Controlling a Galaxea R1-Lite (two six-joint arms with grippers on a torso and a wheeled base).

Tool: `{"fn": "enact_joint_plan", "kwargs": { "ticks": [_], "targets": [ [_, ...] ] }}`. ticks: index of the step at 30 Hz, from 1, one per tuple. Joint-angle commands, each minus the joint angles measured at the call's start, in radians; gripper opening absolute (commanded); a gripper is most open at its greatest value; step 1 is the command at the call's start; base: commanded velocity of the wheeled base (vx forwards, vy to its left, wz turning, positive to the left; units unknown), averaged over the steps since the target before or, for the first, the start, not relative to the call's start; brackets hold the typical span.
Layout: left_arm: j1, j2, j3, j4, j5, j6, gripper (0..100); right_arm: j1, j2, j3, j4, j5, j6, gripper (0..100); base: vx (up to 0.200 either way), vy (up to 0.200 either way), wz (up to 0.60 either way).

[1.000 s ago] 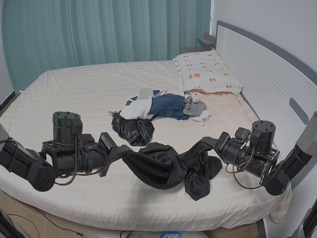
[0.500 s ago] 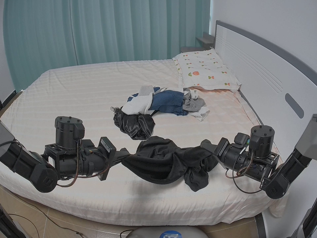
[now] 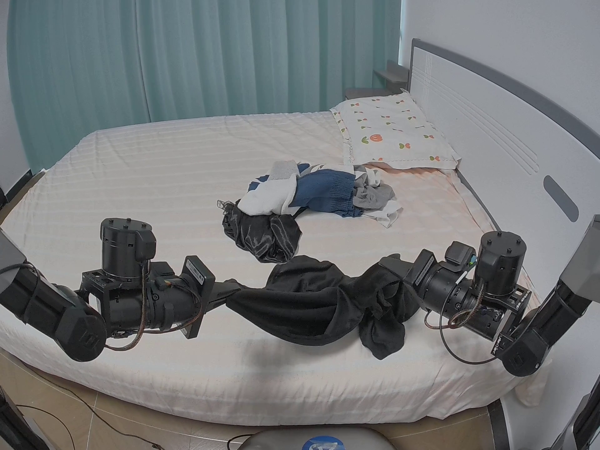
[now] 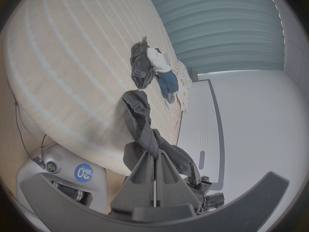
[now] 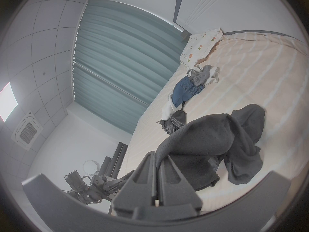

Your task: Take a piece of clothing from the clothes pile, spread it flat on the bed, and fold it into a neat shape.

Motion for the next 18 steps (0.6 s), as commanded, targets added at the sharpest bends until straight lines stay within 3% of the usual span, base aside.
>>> {"fn": "enact_joint_plan", "kwargs": {
  "ticks": [1, 18],
  "targets": [
    [0.007, -0.005, -0.005, 0.0, 0.001, -0.01, 0, 0.0, -0.018, 0.005, -0.005, -0.007, -0.002, 0, 0.0, 0.2, 0.0],
    [0.015, -0.05, 0.006, 0.001, 0.008, -0.013, 0, 0.02, -0.045, -0.055, 0.005, -0.019, -0.044, 0, 0.0, 0.2, 0.0]
  ]
}}
